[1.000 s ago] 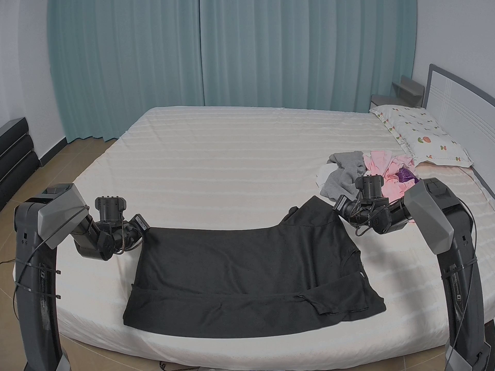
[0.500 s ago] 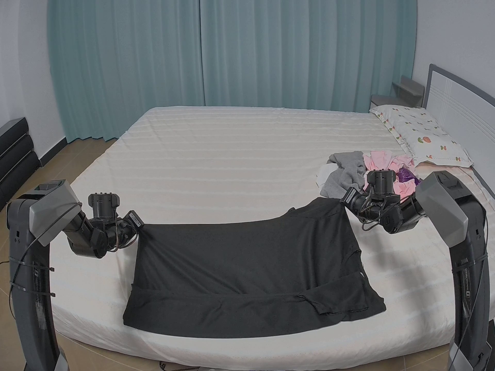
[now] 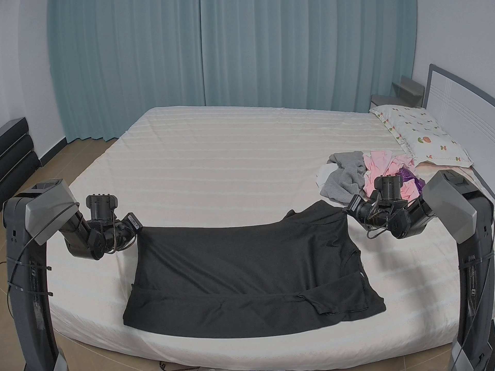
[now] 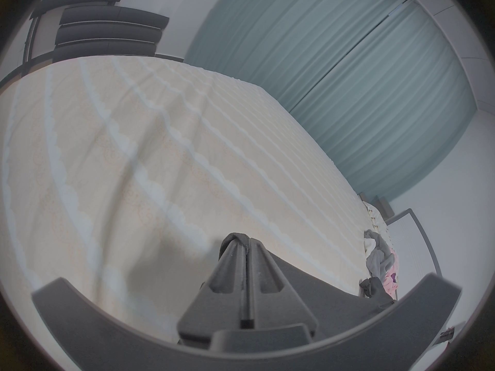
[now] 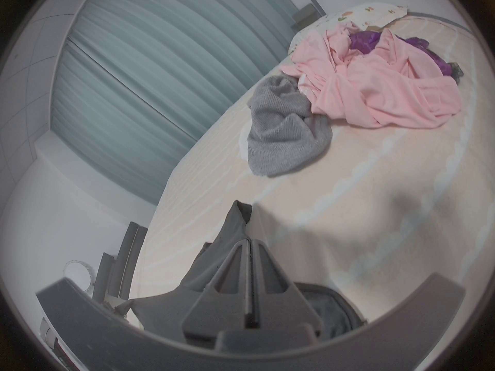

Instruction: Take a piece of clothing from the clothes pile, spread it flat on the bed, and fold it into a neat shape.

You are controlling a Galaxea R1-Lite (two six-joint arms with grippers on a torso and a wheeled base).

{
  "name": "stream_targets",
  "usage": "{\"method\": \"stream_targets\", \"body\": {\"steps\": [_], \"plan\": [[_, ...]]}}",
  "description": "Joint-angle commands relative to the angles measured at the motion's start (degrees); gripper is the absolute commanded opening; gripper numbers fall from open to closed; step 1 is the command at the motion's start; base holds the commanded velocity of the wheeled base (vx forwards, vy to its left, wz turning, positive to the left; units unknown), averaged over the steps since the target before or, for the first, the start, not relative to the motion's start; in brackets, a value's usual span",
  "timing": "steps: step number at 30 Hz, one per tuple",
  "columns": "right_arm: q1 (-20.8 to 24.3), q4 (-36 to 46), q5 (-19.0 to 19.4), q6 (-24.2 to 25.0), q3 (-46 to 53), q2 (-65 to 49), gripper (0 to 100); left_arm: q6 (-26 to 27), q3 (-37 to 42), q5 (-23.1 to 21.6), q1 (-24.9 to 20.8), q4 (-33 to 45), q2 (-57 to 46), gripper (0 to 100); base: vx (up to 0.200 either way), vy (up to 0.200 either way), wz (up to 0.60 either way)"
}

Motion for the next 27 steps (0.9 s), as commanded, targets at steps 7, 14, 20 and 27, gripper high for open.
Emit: {"method": "stream_targets", "body": {"steps": [7,14,20,27], "plan": [[-0.96,-0.27,4.69,-0.24,9.37,-7.33,0,2.02,7.09,-2.11,0.00,-0.09,-6.16,0,0.000,0.000,0.00],[-1.93,-0.71,7.59,-0.85,16.22,-11.72,0,3.78,11.14,-2.64,0.09,-0.09,-8.89,0,0.000,0.000,0.00],[-2.28,-1.32,9.79,-2.08,22.02,-14.80,0,5.10,14.21,-2.55,0.61,-0.09,-10.73,0,0.000,0.000,0.00],[-3.43,-3.87,11.02,-3.58,27.91,-16.56,0,6.77,18.34,-2.64,1.23,-0.97,-12.23,0,0.000,0.000,0.00]]}}
